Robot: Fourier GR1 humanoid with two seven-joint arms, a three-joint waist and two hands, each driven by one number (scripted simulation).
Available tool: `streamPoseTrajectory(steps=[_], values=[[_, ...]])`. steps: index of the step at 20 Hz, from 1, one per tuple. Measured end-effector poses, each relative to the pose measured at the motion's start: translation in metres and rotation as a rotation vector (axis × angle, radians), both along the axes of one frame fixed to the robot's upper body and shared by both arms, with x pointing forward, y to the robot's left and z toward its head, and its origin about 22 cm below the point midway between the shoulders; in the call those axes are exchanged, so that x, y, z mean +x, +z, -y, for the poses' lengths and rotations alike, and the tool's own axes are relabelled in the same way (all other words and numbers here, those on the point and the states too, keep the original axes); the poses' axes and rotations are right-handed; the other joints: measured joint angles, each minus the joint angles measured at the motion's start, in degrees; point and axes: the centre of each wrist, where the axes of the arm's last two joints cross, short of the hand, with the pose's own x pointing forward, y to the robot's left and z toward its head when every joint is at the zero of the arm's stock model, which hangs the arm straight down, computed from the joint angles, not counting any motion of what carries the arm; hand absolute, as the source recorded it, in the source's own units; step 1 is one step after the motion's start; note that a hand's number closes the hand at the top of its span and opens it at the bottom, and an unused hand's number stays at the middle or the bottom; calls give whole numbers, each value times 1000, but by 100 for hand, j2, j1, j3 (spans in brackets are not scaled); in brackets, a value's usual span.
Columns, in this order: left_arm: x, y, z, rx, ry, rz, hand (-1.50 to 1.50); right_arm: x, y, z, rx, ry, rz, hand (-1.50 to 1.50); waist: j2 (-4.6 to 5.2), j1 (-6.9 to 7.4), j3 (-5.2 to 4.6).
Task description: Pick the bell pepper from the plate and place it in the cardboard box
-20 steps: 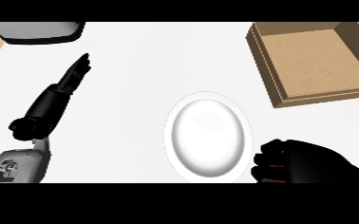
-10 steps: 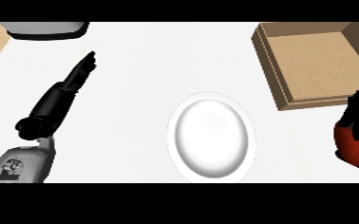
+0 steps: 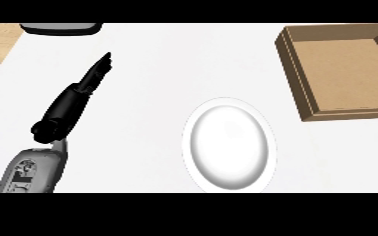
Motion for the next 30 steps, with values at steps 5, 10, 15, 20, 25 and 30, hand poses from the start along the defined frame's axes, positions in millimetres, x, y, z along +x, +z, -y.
streamPoseTrajectory(steps=[5,10,15,20,25,30], values=[[5,0,6,2,-24,7,0,24,0,14,-162,-59,-61,150,53,134,2],[10,4,10,1,-39,14,0,40,-5,25,-326,-98,-180,150,81,231,5],[11,7,8,-2,-41,17,0,51,-24,34,-480,-117,-258,150,98,281,11],[12,10,16,1,-56,15,0,57,-30,42,-575,-94,-334,-150,114,320,17],[13,8,11,6,-47,13,0,63,-40,39,-503,-19,-320,-150,113,272,22],[12,6,13,-2,-44,12,0,74,-59,28,-147,1,-309,-150,102,245,34]])
